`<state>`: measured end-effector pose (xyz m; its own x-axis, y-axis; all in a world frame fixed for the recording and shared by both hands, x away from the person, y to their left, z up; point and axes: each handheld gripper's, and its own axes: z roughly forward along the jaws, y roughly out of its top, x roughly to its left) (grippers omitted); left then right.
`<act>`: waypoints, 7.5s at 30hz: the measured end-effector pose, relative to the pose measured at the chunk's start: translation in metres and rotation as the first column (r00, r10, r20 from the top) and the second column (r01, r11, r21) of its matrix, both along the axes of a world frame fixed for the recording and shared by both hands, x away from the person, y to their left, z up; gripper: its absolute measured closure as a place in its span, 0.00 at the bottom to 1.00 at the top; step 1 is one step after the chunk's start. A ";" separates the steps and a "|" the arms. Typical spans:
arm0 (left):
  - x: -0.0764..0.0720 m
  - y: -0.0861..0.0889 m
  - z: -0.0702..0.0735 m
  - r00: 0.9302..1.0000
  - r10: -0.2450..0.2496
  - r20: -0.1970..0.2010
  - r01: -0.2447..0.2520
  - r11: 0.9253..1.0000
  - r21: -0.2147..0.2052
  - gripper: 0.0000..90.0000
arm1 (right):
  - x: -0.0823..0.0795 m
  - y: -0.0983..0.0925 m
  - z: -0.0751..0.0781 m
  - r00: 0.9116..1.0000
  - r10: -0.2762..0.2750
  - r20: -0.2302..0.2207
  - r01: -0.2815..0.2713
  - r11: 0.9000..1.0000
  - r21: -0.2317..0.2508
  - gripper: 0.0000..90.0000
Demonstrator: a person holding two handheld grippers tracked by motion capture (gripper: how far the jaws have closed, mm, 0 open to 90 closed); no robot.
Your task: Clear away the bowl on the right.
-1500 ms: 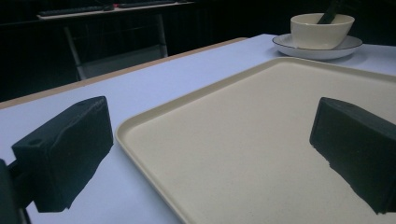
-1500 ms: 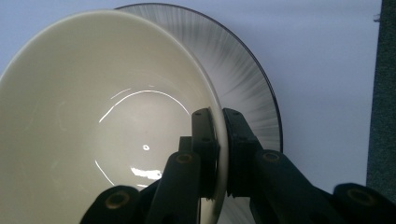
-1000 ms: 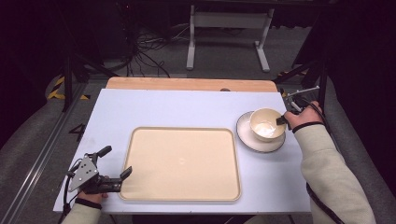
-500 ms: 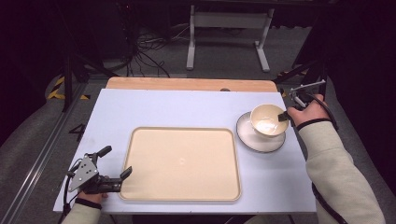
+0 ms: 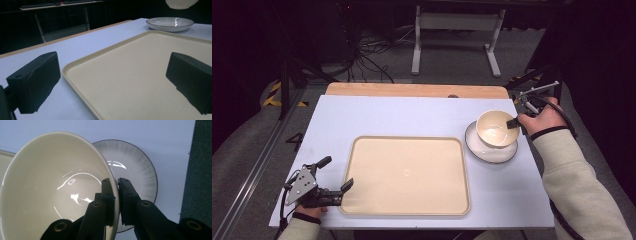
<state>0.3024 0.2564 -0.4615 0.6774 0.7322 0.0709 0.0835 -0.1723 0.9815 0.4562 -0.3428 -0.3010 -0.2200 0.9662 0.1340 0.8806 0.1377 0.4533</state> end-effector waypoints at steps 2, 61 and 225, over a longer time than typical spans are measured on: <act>0.000 0.000 0.000 1.000 0.000 0.000 0.000 1.000 0.000 0.00 | -0.001 0.005 0.002 1.000 0.022 -0.001 -0.022 1.000 0.000 0.93; 0.000 0.000 0.000 1.000 -0.005 -0.001 0.005 1.000 -0.003 0.00 | -0.013 0.178 0.010 0.909 0.416 0.005 -0.414 0.903 0.115 0.91; 0.001 0.001 0.000 1.000 -0.003 -0.019 0.003 1.000 -0.009 0.00 | -0.094 0.103 -0.107 0.550 0.368 0.750 -0.530 0.848 -0.026 0.23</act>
<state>0.3037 0.2569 -0.4610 0.6806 0.7309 0.0514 0.1022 -0.1642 0.9811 0.3622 -0.2403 -0.4076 -0.7198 0.6867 -0.1019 0.1193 0.2669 0.9563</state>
